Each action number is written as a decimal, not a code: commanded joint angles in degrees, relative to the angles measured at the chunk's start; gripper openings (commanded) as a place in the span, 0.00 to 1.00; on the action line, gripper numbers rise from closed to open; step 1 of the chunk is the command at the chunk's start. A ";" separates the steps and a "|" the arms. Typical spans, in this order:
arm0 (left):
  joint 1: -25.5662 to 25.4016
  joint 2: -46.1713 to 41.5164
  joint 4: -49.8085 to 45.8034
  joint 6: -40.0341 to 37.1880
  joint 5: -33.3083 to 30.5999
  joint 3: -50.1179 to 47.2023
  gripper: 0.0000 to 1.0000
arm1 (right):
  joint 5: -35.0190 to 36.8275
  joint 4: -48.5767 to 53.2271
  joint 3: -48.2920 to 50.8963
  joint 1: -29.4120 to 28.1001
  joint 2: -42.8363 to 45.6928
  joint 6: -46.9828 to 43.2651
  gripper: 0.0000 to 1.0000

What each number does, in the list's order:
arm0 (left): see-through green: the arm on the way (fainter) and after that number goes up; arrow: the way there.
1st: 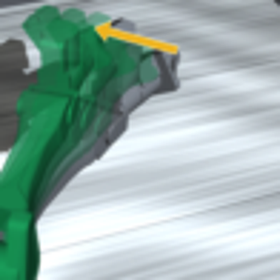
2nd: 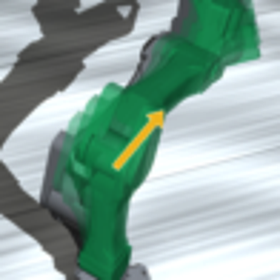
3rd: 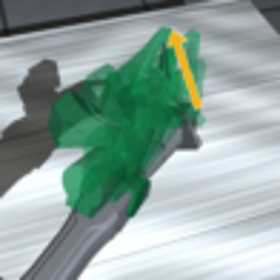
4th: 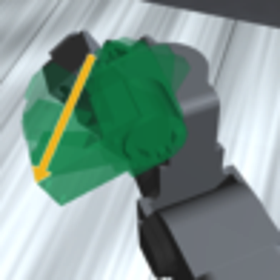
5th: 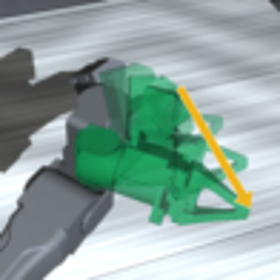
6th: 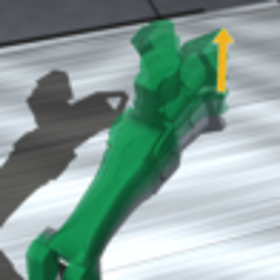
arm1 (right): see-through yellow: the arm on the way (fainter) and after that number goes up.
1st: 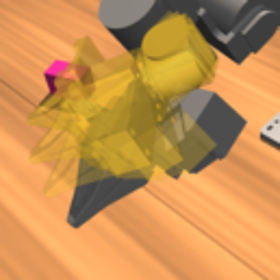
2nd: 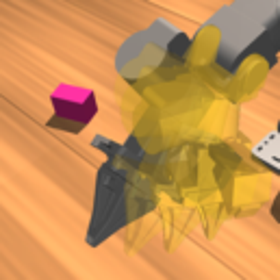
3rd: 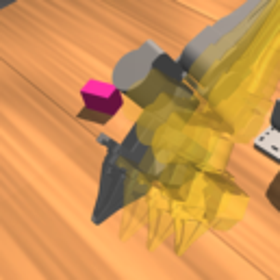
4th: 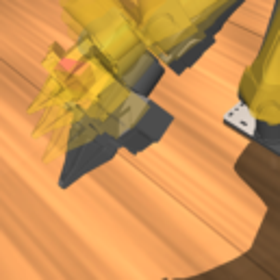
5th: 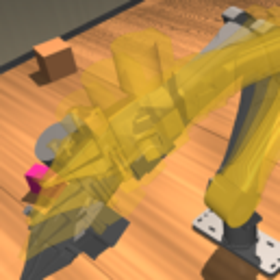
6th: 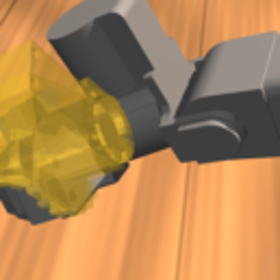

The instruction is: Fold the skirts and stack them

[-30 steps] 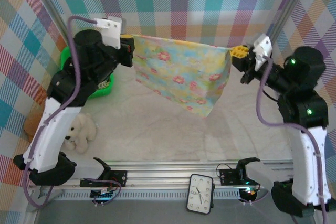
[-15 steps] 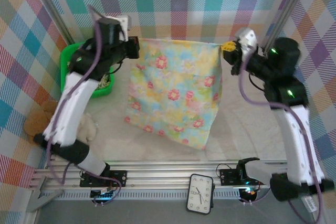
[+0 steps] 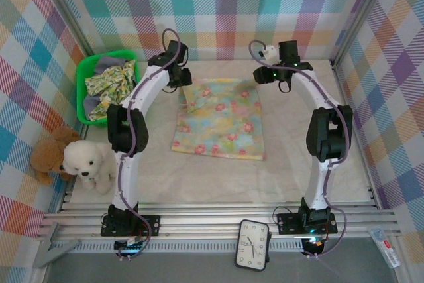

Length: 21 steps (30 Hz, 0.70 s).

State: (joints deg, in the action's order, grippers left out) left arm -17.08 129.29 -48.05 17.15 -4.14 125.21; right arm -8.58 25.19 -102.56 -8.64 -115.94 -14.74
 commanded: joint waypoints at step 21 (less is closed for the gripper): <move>-1.24 -28.37 22.25 27.11 24.94 -54.70 1.00 | -24.14 -15.62 31.02 -3.84 14.24 63.21 0.99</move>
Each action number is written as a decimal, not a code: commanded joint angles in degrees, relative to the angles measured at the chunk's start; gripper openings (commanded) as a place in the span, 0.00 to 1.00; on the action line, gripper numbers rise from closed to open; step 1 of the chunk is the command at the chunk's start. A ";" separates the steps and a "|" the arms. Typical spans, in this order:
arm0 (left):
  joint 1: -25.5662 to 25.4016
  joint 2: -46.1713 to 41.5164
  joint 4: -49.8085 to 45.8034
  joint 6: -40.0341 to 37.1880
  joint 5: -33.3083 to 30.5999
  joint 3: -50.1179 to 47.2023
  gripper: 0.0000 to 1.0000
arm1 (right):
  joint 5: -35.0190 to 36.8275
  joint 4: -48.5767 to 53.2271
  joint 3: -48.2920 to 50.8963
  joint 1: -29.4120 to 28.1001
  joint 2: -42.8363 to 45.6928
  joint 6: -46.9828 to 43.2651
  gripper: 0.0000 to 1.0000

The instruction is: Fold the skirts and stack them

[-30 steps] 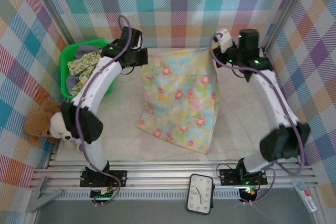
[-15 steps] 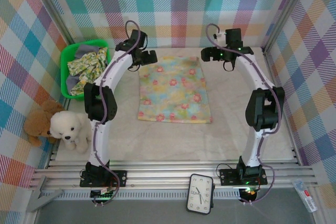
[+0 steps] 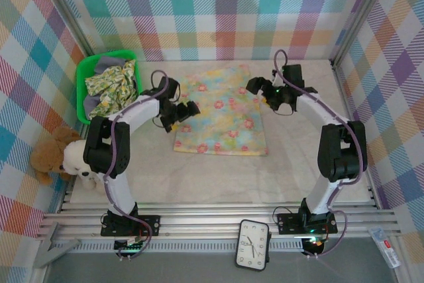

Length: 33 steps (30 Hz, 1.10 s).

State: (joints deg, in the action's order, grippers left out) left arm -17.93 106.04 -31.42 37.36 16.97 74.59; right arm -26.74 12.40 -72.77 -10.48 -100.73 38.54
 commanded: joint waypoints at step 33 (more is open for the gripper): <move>-3.87 -5.59 6.08 5.88 2.94 -14.35 1.00 | 18.67 12.71 22.20 -10.96 12.93 12.91 0.99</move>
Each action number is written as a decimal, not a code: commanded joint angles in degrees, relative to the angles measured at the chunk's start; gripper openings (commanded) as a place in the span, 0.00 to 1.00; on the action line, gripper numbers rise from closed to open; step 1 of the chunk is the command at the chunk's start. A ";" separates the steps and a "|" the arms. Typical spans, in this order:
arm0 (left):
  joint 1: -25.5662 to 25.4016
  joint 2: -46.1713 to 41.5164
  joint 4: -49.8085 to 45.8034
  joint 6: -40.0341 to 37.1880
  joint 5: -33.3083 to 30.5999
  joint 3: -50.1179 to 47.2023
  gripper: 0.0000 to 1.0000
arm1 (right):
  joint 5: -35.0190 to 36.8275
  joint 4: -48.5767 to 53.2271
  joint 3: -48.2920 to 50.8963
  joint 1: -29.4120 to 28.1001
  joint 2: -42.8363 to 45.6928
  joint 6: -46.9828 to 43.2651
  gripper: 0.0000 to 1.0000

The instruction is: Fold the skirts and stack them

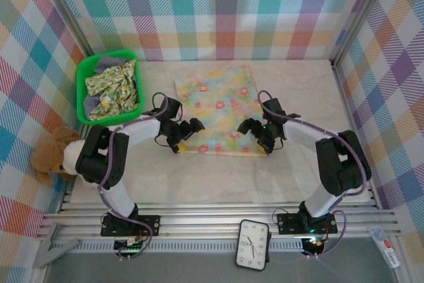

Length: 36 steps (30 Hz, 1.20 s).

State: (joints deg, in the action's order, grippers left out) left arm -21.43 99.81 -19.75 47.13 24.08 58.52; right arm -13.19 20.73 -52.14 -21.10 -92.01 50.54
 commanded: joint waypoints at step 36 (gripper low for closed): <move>2.81 -21.08 -13.98 2.49 -28.35 -4.20 1.00 | 9.93 -9.90 19.36 -0.43 15.03 18.54 0.57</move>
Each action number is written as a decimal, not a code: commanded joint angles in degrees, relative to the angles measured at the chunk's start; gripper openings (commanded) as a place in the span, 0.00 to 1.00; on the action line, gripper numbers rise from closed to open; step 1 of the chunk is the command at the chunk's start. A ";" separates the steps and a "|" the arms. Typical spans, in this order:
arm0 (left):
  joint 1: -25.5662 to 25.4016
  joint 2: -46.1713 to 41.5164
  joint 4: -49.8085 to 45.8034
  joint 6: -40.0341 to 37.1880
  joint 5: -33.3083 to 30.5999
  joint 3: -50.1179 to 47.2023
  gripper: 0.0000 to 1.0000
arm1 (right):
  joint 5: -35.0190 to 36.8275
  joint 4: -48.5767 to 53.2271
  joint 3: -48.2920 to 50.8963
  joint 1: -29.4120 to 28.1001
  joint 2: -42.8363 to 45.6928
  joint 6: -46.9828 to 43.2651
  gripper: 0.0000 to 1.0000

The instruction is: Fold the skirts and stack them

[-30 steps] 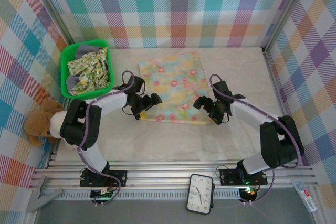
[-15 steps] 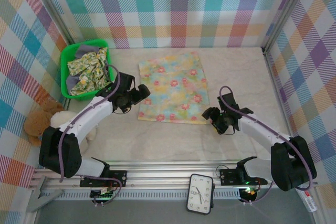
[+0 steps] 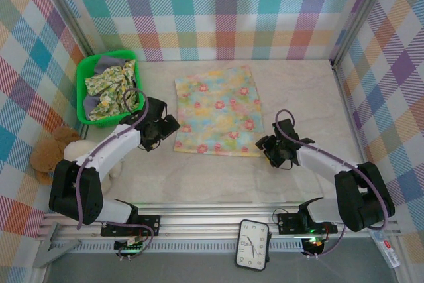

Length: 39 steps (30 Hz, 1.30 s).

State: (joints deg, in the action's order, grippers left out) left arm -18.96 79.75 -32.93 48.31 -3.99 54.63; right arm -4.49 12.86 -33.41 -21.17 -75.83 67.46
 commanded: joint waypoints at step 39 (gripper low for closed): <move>0.62 -0.23 7.08 14.67 12.93 -9.98 0.82 | 2.39 -7.00 5.77 -0.54 4.60 -0.42 0.00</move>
State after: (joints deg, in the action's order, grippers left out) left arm -18.81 79.64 -27.79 61.87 7.07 45.78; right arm -2.17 7.29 -29.12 -21.43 -72.84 67.07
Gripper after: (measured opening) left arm 0.837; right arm 0.065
